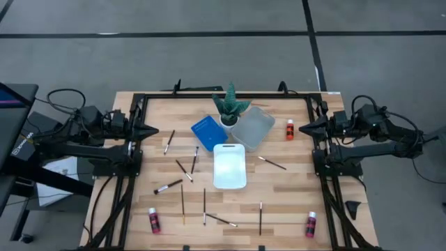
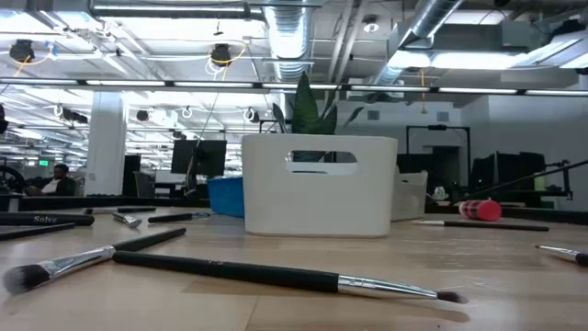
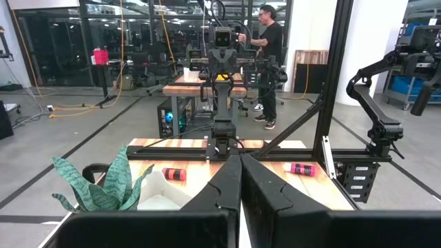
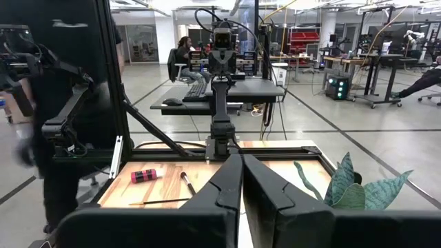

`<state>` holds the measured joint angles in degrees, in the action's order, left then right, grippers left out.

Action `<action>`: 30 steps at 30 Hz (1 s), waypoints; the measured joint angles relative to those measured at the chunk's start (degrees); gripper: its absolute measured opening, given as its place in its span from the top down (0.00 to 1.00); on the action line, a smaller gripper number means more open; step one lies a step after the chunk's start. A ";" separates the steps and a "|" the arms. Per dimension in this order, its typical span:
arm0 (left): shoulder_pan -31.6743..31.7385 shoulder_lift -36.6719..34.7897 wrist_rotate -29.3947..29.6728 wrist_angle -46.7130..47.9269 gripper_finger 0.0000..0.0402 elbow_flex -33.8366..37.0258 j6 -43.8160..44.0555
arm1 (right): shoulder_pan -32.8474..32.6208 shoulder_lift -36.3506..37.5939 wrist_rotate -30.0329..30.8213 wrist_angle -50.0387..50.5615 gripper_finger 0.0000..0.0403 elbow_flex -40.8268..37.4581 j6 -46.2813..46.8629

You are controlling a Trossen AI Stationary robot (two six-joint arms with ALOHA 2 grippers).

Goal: Pick & Place Paint Supplies

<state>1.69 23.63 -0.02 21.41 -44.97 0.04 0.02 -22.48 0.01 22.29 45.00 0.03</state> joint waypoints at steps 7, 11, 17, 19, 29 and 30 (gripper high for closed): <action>-0.02 -0.01 -0.01 0.00 1.00 -0.02 0.01 | 0.01 0.02 0.00 -0.01 0.98 0.01 0.01; -0.02 0.00 -0.01 0.00 1.00 -0.01 0.00 | 0.02 0.00 0.00 0.02 0.98 0.02 0.01; -0.02 0.11 0.45 -0.50 1.00 0.00 -1.22 | 0.01 0.00 0.00 0.01 0.98 0.00 0.01; -0.02 1.05 2.69 -3.10 1.00 0.00 -3.96 | 0.02 0.02 0.00 -0.01 0.98 -0.01 0.01; -0.02 2.74 4.10 -12.62 1.00 0.05 13.57 | 0.00 0.02 0.00 -0.01 0.98 0.01 0.01; -0.02 2.72 4.08 -13.89 1.00 0.05 14.00 | 0.00 0.02 -0.01 -0.01 0.98 -0.01 0.01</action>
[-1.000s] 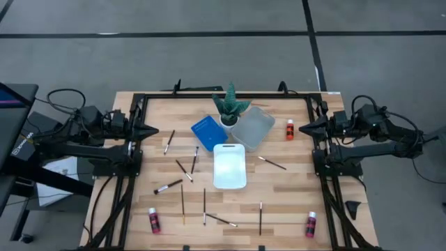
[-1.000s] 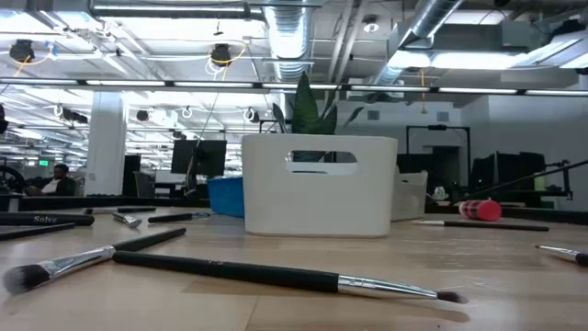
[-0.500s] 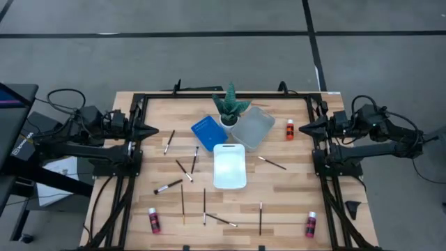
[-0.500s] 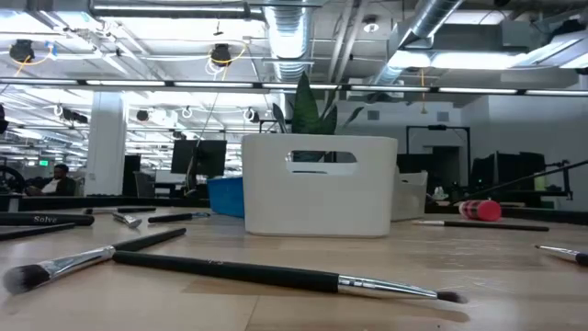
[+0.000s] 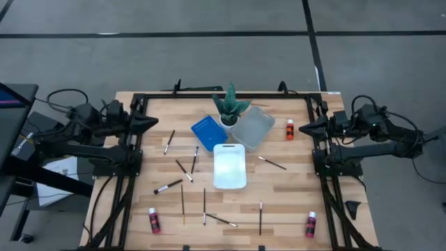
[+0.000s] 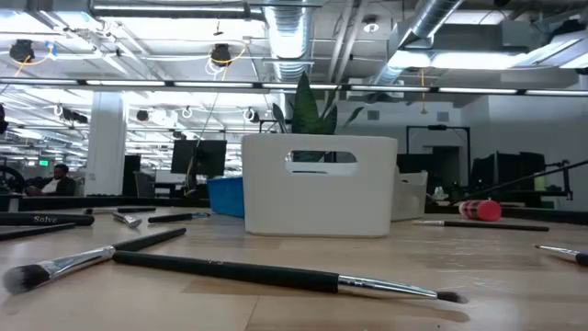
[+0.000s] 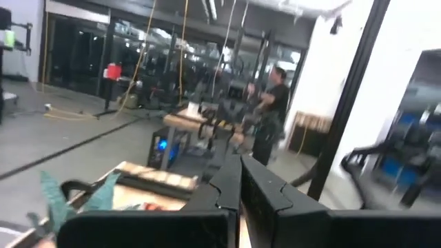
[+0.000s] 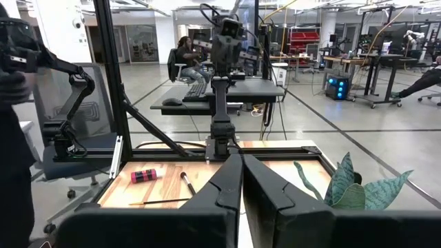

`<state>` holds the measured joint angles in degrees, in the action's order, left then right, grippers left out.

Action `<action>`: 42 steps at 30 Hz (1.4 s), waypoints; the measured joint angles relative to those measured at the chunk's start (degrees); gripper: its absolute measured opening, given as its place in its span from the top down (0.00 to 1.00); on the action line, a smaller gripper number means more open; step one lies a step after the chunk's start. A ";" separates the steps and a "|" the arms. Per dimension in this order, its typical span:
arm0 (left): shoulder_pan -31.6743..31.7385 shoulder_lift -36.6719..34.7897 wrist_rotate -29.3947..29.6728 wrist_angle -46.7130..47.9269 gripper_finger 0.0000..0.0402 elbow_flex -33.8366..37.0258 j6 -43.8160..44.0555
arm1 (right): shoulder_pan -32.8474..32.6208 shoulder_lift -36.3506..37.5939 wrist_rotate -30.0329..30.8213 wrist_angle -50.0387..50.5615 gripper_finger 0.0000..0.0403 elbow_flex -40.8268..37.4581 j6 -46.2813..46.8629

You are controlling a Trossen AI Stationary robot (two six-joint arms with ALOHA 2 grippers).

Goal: Pick & Place Paint Supplies
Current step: Put the orange paint bottle into the gray bin

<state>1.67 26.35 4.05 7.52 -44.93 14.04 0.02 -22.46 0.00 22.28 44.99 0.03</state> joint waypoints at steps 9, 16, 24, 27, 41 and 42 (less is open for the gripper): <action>0.00 0.58 -0.02 -5.96 1.00 -0.07 5.75 | 0.01 0.00 0.01 0.00 0.98 0.00 0.00; 0.00 1.99 4.11 -8.43 1.00 -0.09 4.69 | 0.04 0.00 0.03 -0.11 0.98 0.00 -2.06; 0.01 6.43 25.42 -17.75 1.00 -0.04 4.68 | 0.16 -1.97 0.02 -12.20 0.98 -0.07 5.42; 0.02 7.58 28.25 -18.03 1.00 -0.04 6.35 | 0.06 -3.30 0.01 -22.43 0.98 -0.04 7.33; -0.22 8.64 33.26 -18.05 0.84 -0.04 10.52 | 0.16 -7.75 12.29 -39.14 0.98 -0.02 24.62; -0.50 8.47 33.02 -18.05 0.81 -0.04 10.45 | 0.17 -7.74 15.67 -37.51 0.97 -0.02 24.29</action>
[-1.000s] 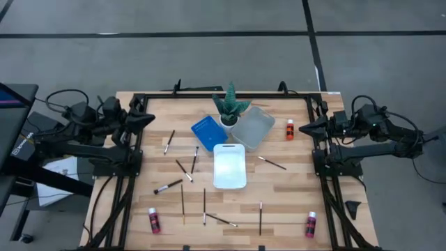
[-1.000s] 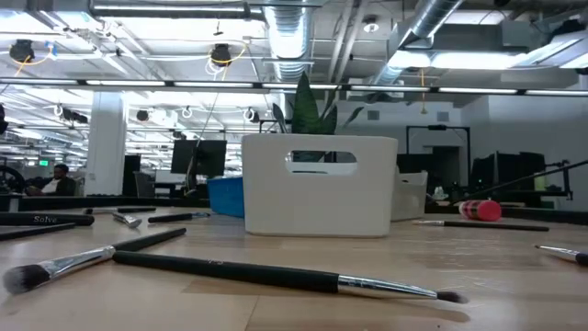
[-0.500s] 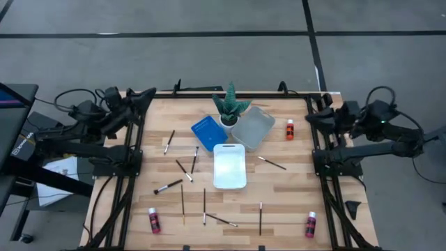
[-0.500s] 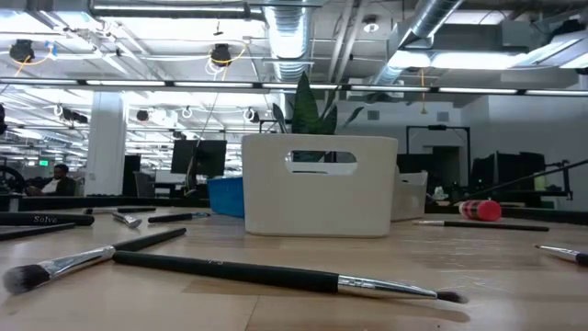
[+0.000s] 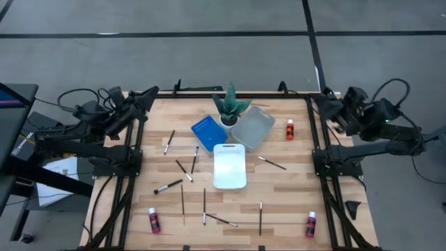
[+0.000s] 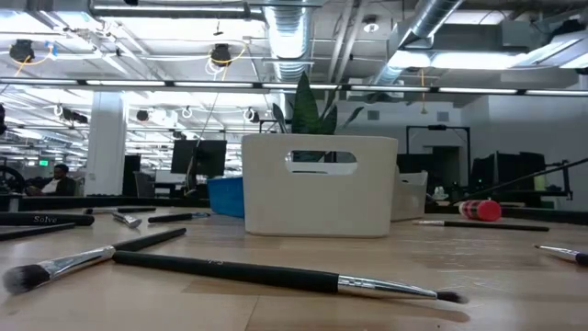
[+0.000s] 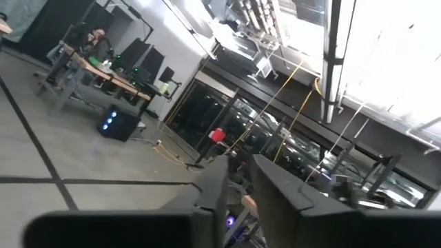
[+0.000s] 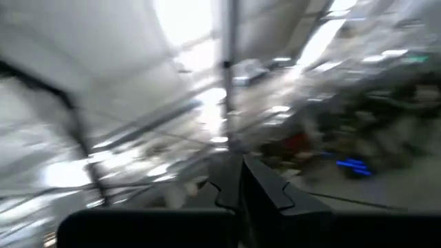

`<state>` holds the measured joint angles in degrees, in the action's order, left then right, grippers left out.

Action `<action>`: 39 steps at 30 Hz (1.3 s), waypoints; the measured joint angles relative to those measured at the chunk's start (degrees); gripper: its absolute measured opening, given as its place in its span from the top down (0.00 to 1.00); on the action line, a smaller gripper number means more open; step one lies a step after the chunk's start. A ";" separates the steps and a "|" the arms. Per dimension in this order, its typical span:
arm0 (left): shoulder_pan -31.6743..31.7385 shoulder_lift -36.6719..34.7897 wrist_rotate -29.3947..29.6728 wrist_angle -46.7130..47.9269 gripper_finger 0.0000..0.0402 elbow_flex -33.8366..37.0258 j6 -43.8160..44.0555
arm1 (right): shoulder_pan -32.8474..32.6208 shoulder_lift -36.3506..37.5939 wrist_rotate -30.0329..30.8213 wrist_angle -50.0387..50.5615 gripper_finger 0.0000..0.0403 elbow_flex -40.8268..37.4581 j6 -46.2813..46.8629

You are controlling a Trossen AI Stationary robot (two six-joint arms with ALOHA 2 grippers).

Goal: Pick & Place Paint Supplies
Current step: Put the orange paint bottle into the gray bin

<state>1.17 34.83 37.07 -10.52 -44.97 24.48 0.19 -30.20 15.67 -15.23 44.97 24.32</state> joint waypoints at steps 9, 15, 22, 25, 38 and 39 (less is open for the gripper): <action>-4.57 -0.79 -0.29 0.17 0.50 -0.02 -6.29 | 2.57 -2.20 22.23 46.47 0.71 11.32 16.58; -4.62 -0.83 3.87 0.15 0.39 -0.02 -10.39 | 7.04 -11.53 24.25 71.83 0.47 18.64 30.05; -4.62 -0.83 10.12 0.24 0.39 -0.02 -14.03 | 12.33 -22.90 18.82 83.01 0.41 17.20 42.37; -4.62 -0.83 10.13 0.68 0.40 -0.02 -14.02 | 13.12 -28.16 17.91 84.05 0.42 15.33 47.03; -4.57 -0.81 10.06 2.18 0.42 -0.02 -13.96 | 16.99 -37.98 3.24 72.53 0.48 -0.63 51.50; -4.57 -0.81 10.06 2.16 0.42 -0.02 -13.94 | 17.62 -37.97 2.38 71.33 0.49 -1.91 52.17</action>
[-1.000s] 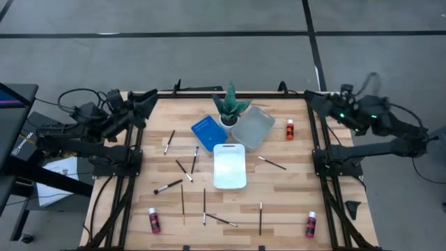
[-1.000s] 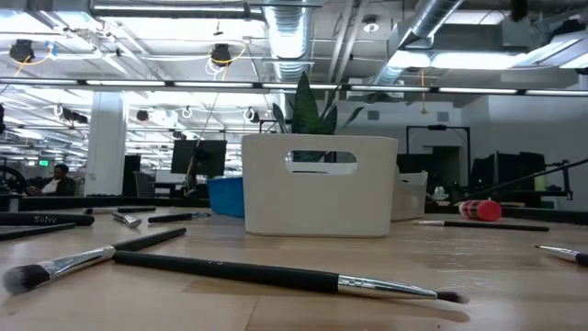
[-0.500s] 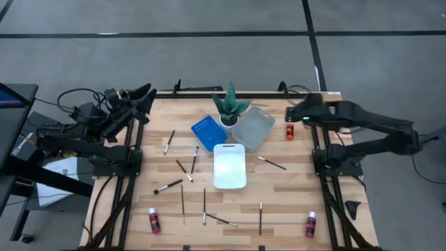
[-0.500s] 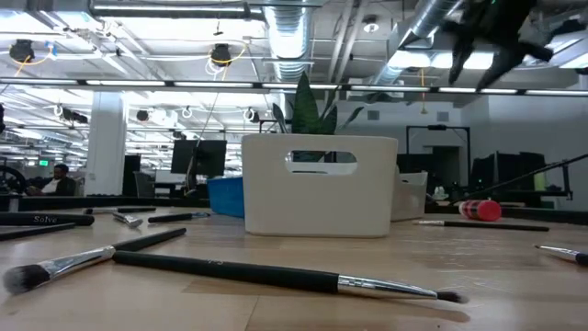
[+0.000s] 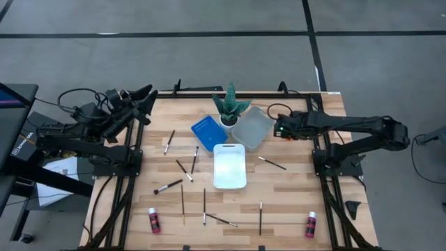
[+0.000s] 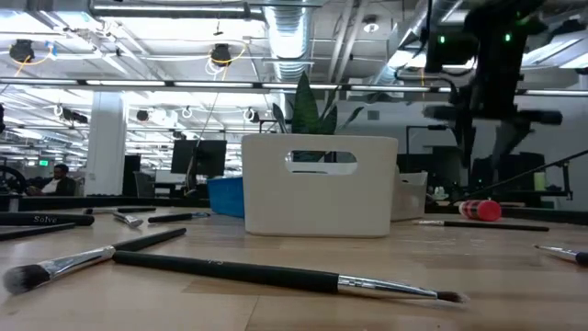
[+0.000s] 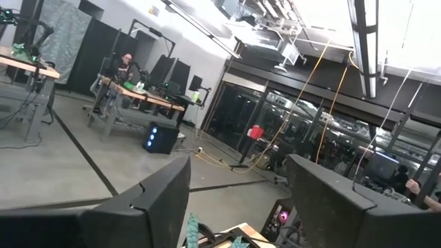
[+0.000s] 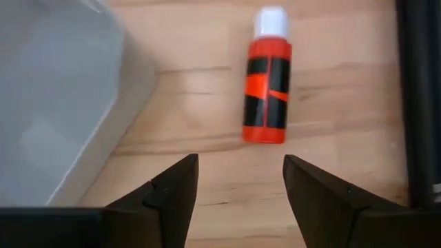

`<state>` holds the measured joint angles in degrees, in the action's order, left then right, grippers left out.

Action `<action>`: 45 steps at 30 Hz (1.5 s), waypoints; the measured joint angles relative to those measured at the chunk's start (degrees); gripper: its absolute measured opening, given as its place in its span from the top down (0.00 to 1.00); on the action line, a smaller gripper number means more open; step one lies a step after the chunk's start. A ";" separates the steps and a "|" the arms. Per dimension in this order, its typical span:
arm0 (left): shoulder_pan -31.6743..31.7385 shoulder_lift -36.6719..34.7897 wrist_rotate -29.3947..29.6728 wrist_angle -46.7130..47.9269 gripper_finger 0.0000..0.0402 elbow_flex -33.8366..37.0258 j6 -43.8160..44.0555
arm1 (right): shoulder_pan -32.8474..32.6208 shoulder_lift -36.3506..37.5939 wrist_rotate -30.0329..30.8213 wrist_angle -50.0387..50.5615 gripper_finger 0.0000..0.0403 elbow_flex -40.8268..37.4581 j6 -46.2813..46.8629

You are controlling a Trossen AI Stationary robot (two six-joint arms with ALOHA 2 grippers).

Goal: Pick & Place Paint Supplies
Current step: Put the orange paint bottle into the gray bin

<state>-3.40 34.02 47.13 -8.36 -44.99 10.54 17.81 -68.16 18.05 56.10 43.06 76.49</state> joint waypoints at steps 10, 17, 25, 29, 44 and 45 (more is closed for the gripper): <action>0.00 0.00 -0.50 0.00 0.43 0.00 0.84 | 5.64 -0.05 0.00 -3.62 0.51 -5.30 -1.02; -0.02 -0.02 -0.50 -0.02 0.43 0.00 2.08 | 8.84 -0.07 -1.06 -8.30 0.51 -8.35 -4.20; -0.02 0.00 -0.50 -0.02 0.45 0.00 2.12 | 9.39 -0.07 -2.22 -13.42 0.51 -11.20 -5.55; -0.02 0.24 -0.50 -0.06 0.45 0.00 2.15 | 9.37 -1.16 -3.61 -15.96 0.51 -12.79 -5.55; -0.04 1.01 -0.52 -0.04 0.46 0.00 3.40 | 10.99 -9.70 -2.98 -20.09 0.55 -12.65 -9.49; -0.04 1.03 -0.63 -0.02 0.46 0.00 3.46 | 10.66 -9.51 -2.83 -20.11 0.56 -12.67 -9.49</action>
<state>-3.44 35.05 46.51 -8.38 -44.99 14.00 28.47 -77.67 15.22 35.99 30.40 67.00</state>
